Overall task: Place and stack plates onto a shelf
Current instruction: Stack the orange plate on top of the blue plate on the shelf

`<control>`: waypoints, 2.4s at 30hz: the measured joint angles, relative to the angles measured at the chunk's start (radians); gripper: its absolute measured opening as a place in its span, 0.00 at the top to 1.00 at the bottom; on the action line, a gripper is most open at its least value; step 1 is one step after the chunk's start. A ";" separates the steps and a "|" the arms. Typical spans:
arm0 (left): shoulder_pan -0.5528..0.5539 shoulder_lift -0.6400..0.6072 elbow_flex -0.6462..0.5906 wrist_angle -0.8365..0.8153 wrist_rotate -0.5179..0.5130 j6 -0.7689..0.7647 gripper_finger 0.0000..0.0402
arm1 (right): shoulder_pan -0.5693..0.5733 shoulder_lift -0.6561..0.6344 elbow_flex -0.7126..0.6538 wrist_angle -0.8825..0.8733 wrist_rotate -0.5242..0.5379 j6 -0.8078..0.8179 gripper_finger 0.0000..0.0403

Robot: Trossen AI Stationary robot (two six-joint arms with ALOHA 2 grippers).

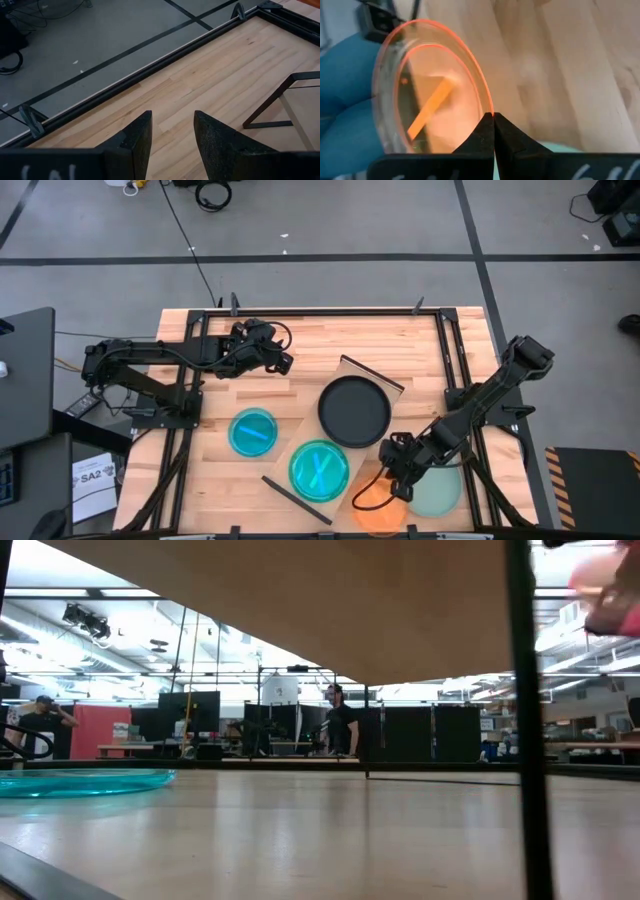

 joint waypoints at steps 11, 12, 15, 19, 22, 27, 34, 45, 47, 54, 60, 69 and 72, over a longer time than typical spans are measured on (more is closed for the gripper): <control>0.000 0.000 0.000 0.000 0.000 -0.001 0.62 | -0.009 -0.163 0.000 -0.026 -0.119 0.010 1.00; 0.000 0.000 0.000 0.000 0.000 -0.001 0.62 | -0.013 -0.179 0.000 -0.027 -0.127 0.019 1.00; 0.000 0.000 0.000 0.000 0.000 -0.001 0.62 | -0.027 -0.220 0.000 -0.026 -0.133 0.046 1.00; 0.000 0.000 0.000 0.000 0.000 -0.001 0.62 | -0.051 -0.266 0.000 -0.017 -0.133 0.093 1.00; 0.000 0.000 0.000 0.000 0.000 -0.001 0.62 | -0.070 -0.292 0.000 0.005 -0.133 0.130 1.00; 0.000 0.000 0.000 0.000 0.000 -0.001 0.62 | -0.102 -0.311 0.000 0.080 -0.133 0.143 1.00; 0.000 0.000 0.000 0.000 0.000 -0.002 0.62 | -0.174 -0.303 0.000 0.224 -0.113 0.134 1.00; 0.000 0.000 0.000 0.000 0.000 -0.001 0.62 | -0.307 -0.301 0.000 0.292 -0.040 0.013 1.00; 0.000 0.000 0.000 0.000 0.000 -0.001 0.62 | -0.323 -0.301 0.000 0.298 -0.022 -0.010 1.00; 0.000 0.000 0.000 0.000 0.000 0.000 0.62 | -0.349 -0.301 0.000 0.296 0.031 -0.082 1.00; 0.000 0.000 0.000 0.000 0.000 0.000 0.62 | -0.349 -0.280 0.000 0.315 0.083 -0.106 1.00; 0.000 0.000 0.000 0.001 0.000 0.000 0.62 | -0.346 -0.147 0.000 0.433 0.053 -0.167 1.00; 0.000 0.000 0.000 0.000 0.000 0.000 0.62 | -0.346 -0.126 0.000 0.443 0.053 -0.185 1.00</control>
